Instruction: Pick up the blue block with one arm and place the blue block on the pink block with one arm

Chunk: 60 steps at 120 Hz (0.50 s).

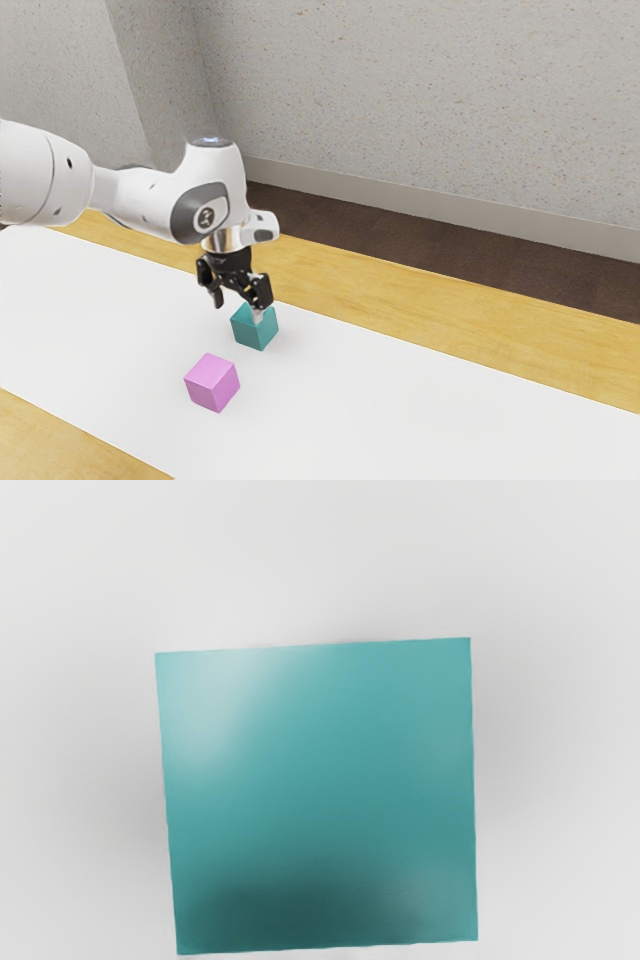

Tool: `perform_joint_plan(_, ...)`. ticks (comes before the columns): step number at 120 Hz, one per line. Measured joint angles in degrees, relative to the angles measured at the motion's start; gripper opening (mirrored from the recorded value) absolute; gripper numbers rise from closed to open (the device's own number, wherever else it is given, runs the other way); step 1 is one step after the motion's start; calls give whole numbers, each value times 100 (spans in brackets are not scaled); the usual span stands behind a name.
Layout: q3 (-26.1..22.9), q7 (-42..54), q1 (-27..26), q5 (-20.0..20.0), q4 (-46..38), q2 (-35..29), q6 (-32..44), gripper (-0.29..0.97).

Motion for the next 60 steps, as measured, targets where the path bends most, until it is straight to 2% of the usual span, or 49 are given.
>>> perform_joint_plan(60, 1, 8, -44, 9, 259, 273, 39, 68)
